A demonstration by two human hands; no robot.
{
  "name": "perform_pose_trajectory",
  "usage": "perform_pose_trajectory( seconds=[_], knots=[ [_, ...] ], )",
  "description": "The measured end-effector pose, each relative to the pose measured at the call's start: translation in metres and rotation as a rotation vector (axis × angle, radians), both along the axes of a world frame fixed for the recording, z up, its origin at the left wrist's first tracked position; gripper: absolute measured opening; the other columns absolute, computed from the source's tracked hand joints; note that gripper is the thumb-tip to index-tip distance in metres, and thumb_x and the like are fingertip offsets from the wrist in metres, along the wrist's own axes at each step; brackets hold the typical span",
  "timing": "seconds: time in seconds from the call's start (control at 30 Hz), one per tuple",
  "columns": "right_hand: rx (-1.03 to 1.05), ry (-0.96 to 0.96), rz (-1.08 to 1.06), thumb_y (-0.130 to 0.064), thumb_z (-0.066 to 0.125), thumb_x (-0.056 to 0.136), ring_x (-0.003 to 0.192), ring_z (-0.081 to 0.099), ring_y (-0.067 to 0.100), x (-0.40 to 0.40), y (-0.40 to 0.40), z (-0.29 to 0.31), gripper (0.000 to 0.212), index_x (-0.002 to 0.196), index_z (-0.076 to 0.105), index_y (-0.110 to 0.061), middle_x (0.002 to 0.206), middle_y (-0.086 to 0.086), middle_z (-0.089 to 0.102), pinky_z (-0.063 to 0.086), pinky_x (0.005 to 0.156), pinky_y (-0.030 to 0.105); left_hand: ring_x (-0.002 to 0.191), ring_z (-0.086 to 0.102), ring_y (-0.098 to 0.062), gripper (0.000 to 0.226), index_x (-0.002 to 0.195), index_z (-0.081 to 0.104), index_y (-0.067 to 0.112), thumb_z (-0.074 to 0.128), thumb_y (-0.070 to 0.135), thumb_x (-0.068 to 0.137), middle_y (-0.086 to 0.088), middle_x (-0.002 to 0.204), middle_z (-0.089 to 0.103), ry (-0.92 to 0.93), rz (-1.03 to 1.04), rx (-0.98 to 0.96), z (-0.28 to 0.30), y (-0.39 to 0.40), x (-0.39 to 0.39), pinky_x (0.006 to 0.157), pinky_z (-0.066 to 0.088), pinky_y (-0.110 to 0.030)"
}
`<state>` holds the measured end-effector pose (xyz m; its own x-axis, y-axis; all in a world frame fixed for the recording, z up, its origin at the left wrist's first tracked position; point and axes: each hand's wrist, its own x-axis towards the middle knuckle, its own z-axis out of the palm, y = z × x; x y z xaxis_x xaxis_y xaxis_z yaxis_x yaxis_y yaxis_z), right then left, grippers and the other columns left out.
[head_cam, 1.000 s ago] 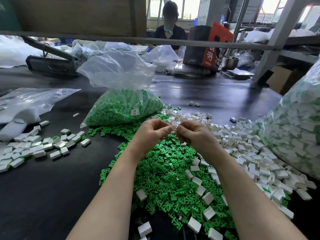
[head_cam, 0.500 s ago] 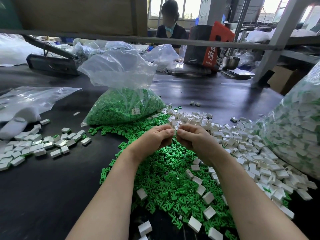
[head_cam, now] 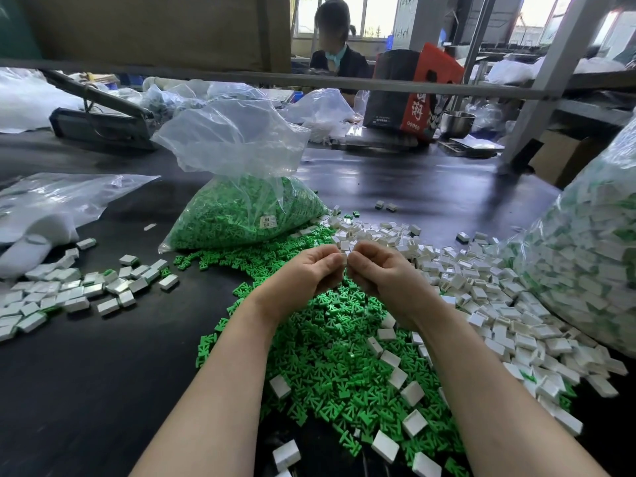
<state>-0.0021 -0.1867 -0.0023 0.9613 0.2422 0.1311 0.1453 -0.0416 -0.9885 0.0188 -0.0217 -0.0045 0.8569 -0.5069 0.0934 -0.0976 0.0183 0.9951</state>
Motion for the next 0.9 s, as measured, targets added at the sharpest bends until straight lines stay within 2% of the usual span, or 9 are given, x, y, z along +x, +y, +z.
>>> perform_pose_trajectory(
  seconds=[0.1, 0.23, 0.33, 0.4, 0.5, 0.57, 0.63, 0.77, 0.9],
  knots=[
    [-0.037, -0.023, 0.005, -0.014, 0.053, 0.100, 0.057, 0.037, 0.006, -0.001, 0.001, 0.003, 0.018, 0.081, 0.055, -0.014, 0.063, -0.005, 0.046, 0.030, 0.054, 0.019, 0.054, 0.051, 0.005, 0.026, 0.082, 0.056, 0.015, 0.042, 0.009, 0.103, 0.003, 0.072, 0.052, -0.009, 0.002, -0.031, 0.001, 0.000, 0.000, 0.053, 0.041, -0.006],
    [-0.138, -0.065, 0.036, -0.016, 0.054, 0.100, 0.053, 0.035, 0.005, -0.001, -0.003, 0.004, 0.020, 0.080, 0.052, -0.012, 0.058, -0.008, 0.044, 0.029, 0.049, 0.016, 0.056, 0.046, 0.000, 0.024, 0.083, 0.055, 0.015, 0.043, 0.014, 0.103, 0.003, 0.070, 0.051, -0.044, 0.006, 0.060, -0.001, 0.000, 0.000, 0.052, 0.037, -0.009],
    [-0.145, -0.072, 0.039, -0.020, 0.056, 0.098, 0.058, 0.038, 0.008, 0.000, -0.007, 0.003, 0.020, 0.086, 0.056, -0.004, 0.062, -0.003, 0.047, 0.031, 0.056, 0.022, 0.058, 0.045, -0.004, 0.025, 0.081, 0.056, 0.017, 0.043, 0.018, 0.103, 0.007, 0.067, 0.056, -0.063, 0.013, 0.126, -0.001, 0.001, 0.001, 0.052, 0.036, -0.012],
    [-0.127, -0.074, 0.034, -0.025, 0.059, 0.094, 0.060, 0.041, 0.009, -0.001, -0.008, 0.003, 0.021, 0.087, 0.059, -0.005, 0.065, -0.003, 0.051, 0.034, 0.059, 0.025, 0.057, 0.047, -0.002, 0.024, 0.083, 0.057, 0.016, 0.045, 0.019, 0.103, 0.009, 0.066, 0.058, -0.068, 0.014, 0.163, 0.000, 0.002, 0.000, 0.052, 0.036, -0.012],
    [-0.129, -0.101, 0.013, -0.037, 0.060, 0.088, 0.062, 0.042, 0.013, -0.002, -0.007, 0.003, 0.037, 0.087, 0.060, 0.000, 0.067, 0.002, 0.051, 0.037, 0.060, 0.026, 0.054, 0.046, 0.004, 0.013, 0.090, 0.062, 0.013, 0.053, 0.014, 0.099, 0.018, 0.060, 0.056, -0.122, 0.050, 0.234, 0.004, 0.003, 0.001, 0.052, 0.037, -0.009],
    [-0.128, -0.119, 0.011, -0.036, 0.059, 0.090, 0.060, 0.042, 0.013, -0.001, -0.006, 0.003, 0.038, 0.084, 0.060, 0.001, 0.066, 0.004, 0.051, 0.037, 0.058, 0.023, 0.053, 0.046, 0.004, 0.006, 0.094, 0.065, 0.010, 0.059, 0.010, 0.096, 0.016, 0.062, 0.057, -0.161, 0.081, 0.249, 0.005, 0.004, 0.001, 0.052, 0.038, -0.009],
    [-0.121, -0.119, 0.017, -0.030, 0.056, 0.095, 0.056, 0.043, 0.008, 0.000, -0.004, 0.002, 0.030, 0.080, 0.059, -0.005, 0.061, -0.003, 0.050, 0.037, 0.055, 0.017, 0.056, 0.052, 0.003, 0.005, 0.094, 0.066, 0.007, 0.060, 0.008, 0.094, 0.011, 0.067, 0.061, -0.170, 0.096, 0.239, 0.005, 0.005, 0.001, 0.055, 0.041, -0.011],
    [-0.112, -0.079, -0.030, -0.028, 0.051, 0.100, 0.053, 0.041, 0.011, 0.002, -0.005, -0.001, 0.030, 0.077, 0.057, -0.010, 0.059, -0.002, 0.051, 0.034, 0.051, 0.019, 0.063, 0.055, -0.003, 0.010, 0.096, 0.064, 0.008, 0.061, 0.017, 0.095, 0.007, 0.074, 0.063, -0.162, 0.108, 0.231, 0.005, 0.004, -0.001, 0.061, 0.044, -0.022],
    [-0.059, 0.077, -0.060, -0.045, 0.043, 0.099, 0.050, 0.043, 0.011, 0.002, -0.006, 0.001, 0.042, 0.075, 0.056, -0.014, 0.057, -0.002, 0.055, 0.034, 0.045, 0.018, 0.058, 0.050, 0.001, 0.011, 0.094, 0.063, 0.009, 0.064, 0.019, 0.093, 0.006, 0.073, 0.060, -0.245, 0.162, 0.211, 0.008, 0.002, -0.001, 0.057, 0.042, -0.013]
  ],
)
